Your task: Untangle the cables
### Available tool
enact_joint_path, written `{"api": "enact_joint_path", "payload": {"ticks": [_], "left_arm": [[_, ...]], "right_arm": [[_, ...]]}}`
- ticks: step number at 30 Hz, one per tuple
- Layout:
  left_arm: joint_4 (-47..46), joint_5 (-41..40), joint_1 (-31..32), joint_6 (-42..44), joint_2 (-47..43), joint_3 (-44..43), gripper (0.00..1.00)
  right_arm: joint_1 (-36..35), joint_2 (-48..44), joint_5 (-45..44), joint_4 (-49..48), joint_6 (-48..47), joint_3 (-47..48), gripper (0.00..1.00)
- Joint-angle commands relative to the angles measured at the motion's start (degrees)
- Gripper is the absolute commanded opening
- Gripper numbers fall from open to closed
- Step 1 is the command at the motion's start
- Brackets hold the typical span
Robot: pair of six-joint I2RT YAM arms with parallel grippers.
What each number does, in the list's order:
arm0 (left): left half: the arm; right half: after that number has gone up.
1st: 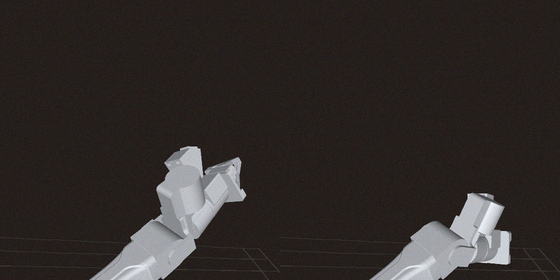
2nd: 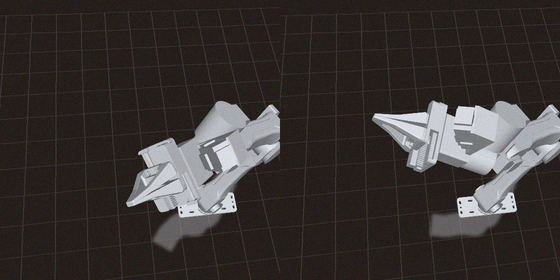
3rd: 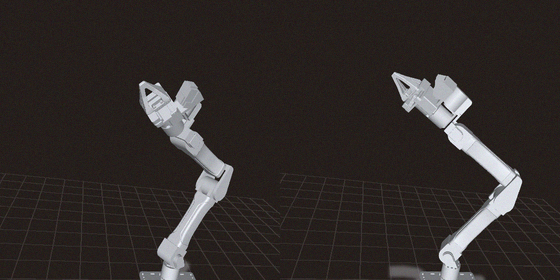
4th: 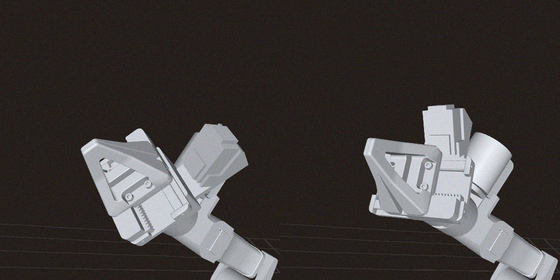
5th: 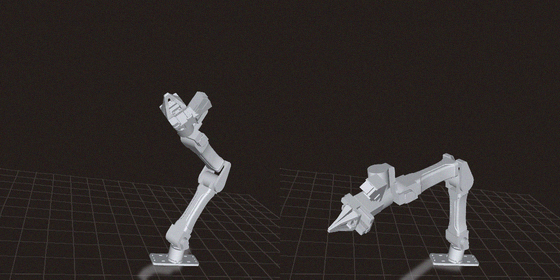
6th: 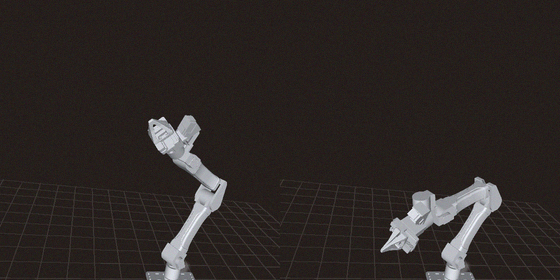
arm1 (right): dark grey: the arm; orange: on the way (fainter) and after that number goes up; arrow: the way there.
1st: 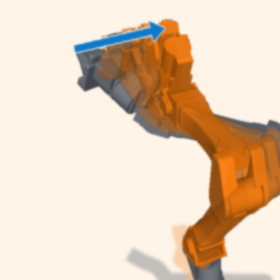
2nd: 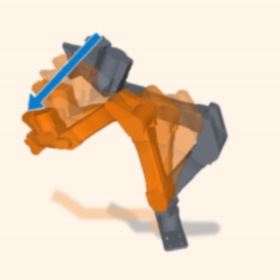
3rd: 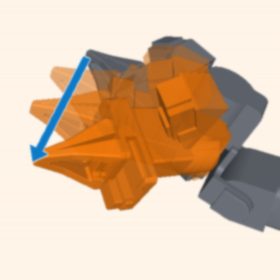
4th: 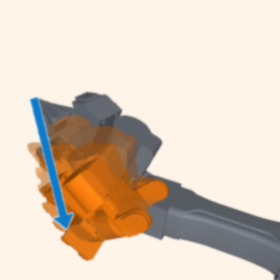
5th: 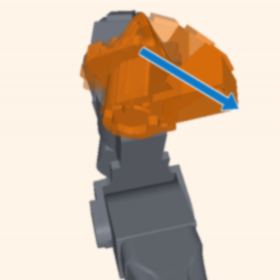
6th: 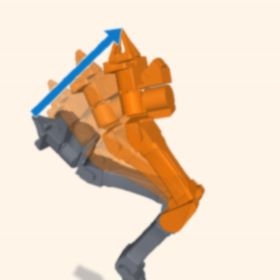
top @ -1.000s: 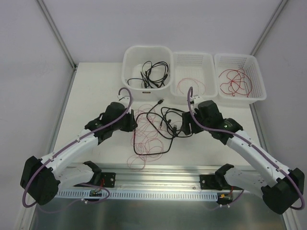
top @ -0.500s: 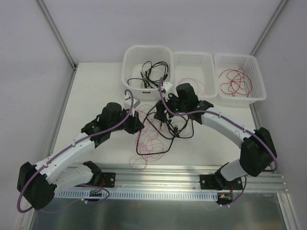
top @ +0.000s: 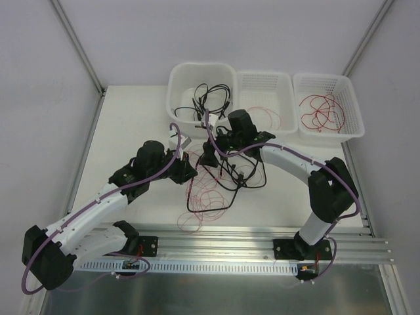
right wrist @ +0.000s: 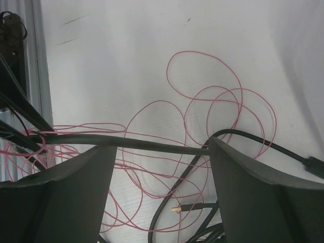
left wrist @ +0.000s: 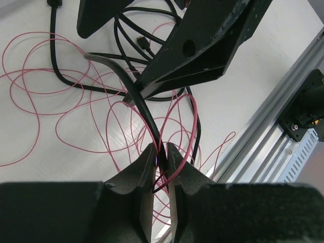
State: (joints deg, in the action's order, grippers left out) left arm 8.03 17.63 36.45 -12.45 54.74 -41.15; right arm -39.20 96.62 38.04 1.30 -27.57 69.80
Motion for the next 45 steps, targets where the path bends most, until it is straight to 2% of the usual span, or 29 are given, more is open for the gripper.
{"api": "enact_joint_path", "payload": {"ticks": [1, 5, 9, 10, 11, 12, 14, 15, 18, 21, 22, 25, 31, 32, 34, 35, 37, 38, 41, 45], "left_arm": [[-2.1, 1.2, 0.6, 1.7, -1.7, -1.7, 0.13], [-2.1, 4.0, 0.7, 1.6, -1.7, -1.7, 0.12], [-2.1, 6.2, 0.7, 1.4, -1.4, -1.8, 0.12], [-2.1, 6.1, 0.6, 1.4, -1.8, -1.7, 0.12], [-2.1, 5.4, 0.7, 1.4, -2.2, -1.6, 0.12], [-2.1, 5.0, 0.6, 1.3, -2.5, -1.1, 0.11], [-2.1, 3.7, 0.6, 1.4, -3.6, -0.8, 0.12], [-2.1, 3.5, 0.7, 1.4, -3.8, -0.4, 0.11], [-2.0, 0.9, 0.7, 0.8, -4.4, 0.1, 0.12], [-1.7, -2.6, 0.7, -0.2, -5.3, 0.7, 0.26], [-1.6, -3.6, 0.6, -0.6, -6.0, 1.0, 0.39], [-1.2, -7.9, 0.7, -1.3, -8.1, 1.9, 0.55], [-1.0, -11.3, 0.6, -2.3, -11.0, 4.1, 0.67], [-1.0, -11.0, 0.6, -3.0, -10.9, 4.1, 0.68], [-1.1, -10.0, 0.7, -4.0, -10.4, 4.4, 0.78], [-1.1, -8.1, 0.6, -4.2, -10.1, 4.1, 0.8], [-1.4, -5.9, 0.7, -4.3, -9.1, 3.8, 0.84], [-1.6, -3.7, 0.7, -4.4, -8.9, 3.4, 0.86], [-4.3, 1.3, 0.6, -3.4, -8.7, 3.3, 0.88], [-11.3, 12.0, 0.7, -2.8, -8.5, 4.5, 0.88]], "right_arm": [[-1.2, 0.0, 5.7, 0.5, -3.9, 2.3, 0.77], [-1.2, -0.2, 5.6, -2.9, -2.3, 0.8, 0.74], [-1.5, 1.7, 6.1, -4.3, -0.9, 3.3, 0.65], [-1.6, 2.2, 6.3, -4.2, -0.7, 3.8, 0.59], [-1.7, 2.3, 7.0, -4.1, -0.7, 4.1, 0.49], [-1.7, 2.3, 7.2, -4.1, -0.6, 4.3, 0.34], [-1.7, 2.1, 7.9, -4.3, -0.1, 4.0, 0.3], [-1.6, 1.9, 8.0, -4.2, -0.1, 3.9, 0.16], [-1.5, 0.8, 6.7, -2.0, -0.8, 3.4, 0.01], [-0.9, -1.8, 3.7, 0.0, -1.2, 1.6, 0.01], [-0.5, -2.7, 2.9, 0.1, -0.6, 0.8, 0.01], [1.1, -7.0, -2.0, 2.4, 0.6, -1.8, 0.01], [1.9, -18.1, -16.1, 13.1, 0.3, -2.7, 0.01], [1.8, -19.3, -20.7, 14.5, 1.0, -2.3, 0.01], [1.8, -22.1, -25.8, 19.2, 3.0, -0.5, 0.01], [1.8, -23.0, -31.7, 20.7, 3.9, 0.2, 0.01], [1.8, -25.2, -37.6, 25.0, 6.4, 1.8, 0.01], [1.5, -25.8, -43.9, 26.5, 6.9, 2.4, 0.01], [1.2, -28.3, -48.3, 30.6, 8.2, 2.8, 0.01], [1.1, -31.7, -50.2, 32.5, 9.8, 1.7, 0.01]]}}
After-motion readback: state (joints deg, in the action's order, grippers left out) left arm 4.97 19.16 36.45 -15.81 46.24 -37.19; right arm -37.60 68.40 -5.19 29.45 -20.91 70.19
